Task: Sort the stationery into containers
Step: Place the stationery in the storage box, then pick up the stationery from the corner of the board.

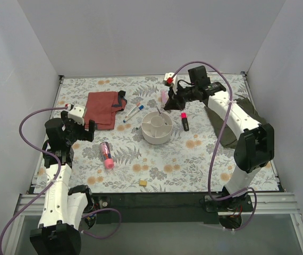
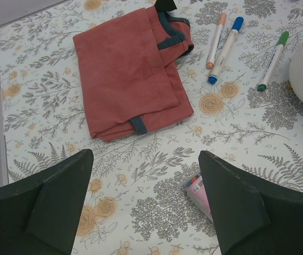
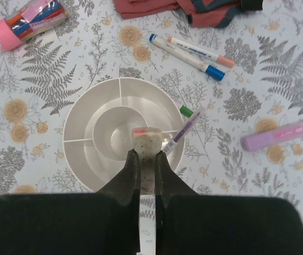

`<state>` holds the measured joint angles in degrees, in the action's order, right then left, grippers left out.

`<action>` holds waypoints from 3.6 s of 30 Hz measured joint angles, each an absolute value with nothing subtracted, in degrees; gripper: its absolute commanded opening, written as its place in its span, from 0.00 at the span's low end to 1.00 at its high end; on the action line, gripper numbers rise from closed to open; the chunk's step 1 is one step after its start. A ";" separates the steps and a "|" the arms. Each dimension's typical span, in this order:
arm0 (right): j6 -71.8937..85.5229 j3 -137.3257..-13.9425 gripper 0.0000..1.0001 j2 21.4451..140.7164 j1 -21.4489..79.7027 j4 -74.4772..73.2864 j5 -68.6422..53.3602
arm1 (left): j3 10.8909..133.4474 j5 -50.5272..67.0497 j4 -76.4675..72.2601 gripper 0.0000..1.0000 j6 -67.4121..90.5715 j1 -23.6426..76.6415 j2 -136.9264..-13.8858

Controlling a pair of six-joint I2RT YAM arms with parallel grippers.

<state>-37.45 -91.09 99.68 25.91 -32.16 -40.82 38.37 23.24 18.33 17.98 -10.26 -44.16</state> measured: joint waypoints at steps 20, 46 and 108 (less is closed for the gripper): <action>-23.51 -66.70 0.01 89.65 23.92 -18.74 -48.16 | 38.87 22.68 20.21 0.81 21.71 -10.28 -44.75; -14.33 -58.22 0.29 89.76 24.03 4.71 -48.12 | 43.24 22.41 25.85 0.82 19.77 -10.26 -46.89; -3.31 -59.00 0.45 88.66 64.31 -15.77 -14.87 | 43.94 8.29 28.80 0.88 38.15 -10.41 -45.23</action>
<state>-3.31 -59.00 88.66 64.31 -15.77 -14.87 43.94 8.29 28.80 38.15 -10.41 -45.23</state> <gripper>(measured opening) 0.454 0.887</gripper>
